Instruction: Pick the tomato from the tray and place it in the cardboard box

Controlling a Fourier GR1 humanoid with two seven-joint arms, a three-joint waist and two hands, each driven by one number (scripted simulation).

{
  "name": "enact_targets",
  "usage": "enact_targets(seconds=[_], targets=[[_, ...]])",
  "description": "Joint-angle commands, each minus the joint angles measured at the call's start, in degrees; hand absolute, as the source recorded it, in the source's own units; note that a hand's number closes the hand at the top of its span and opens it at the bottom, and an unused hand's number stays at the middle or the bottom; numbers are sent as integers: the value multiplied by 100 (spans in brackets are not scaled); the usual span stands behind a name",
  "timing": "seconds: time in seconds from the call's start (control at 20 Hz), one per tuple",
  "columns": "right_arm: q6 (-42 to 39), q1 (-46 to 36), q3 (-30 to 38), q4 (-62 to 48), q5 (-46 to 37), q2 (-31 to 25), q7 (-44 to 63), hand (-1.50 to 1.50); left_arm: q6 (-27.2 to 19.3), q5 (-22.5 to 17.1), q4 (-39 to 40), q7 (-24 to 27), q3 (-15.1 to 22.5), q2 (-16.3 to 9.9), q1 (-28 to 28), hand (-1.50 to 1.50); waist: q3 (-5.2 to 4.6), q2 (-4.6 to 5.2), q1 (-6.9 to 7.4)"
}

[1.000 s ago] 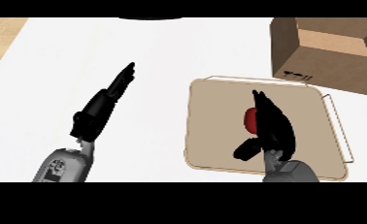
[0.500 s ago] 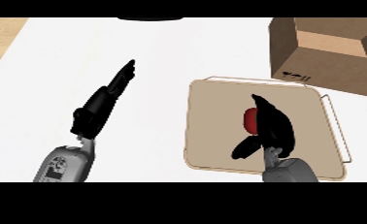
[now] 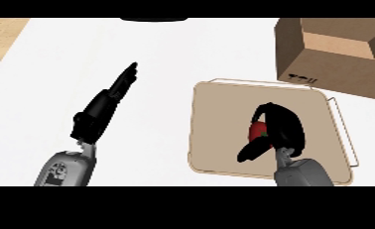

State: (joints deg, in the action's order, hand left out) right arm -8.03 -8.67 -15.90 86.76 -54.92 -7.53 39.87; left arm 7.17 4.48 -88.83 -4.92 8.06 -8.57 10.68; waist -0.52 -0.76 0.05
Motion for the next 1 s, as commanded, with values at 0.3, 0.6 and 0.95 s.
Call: enact_targets(seconds=[0.3,0.6,0.95], targets=[[-107,-134,626,-432,504,-2278,-3459,150,129,-87,33,122,-142,-56,-66,0,55,82,17],[897,200,929,177,29,-2301,-3504,150,135,-61,-57,-169,-260,-75,114,0,52,59,-52],[-212,767,1510,2595,798,-2584,-3056,150,54,104,-198,-18,-73,106,-197,0,48,36,-111]])
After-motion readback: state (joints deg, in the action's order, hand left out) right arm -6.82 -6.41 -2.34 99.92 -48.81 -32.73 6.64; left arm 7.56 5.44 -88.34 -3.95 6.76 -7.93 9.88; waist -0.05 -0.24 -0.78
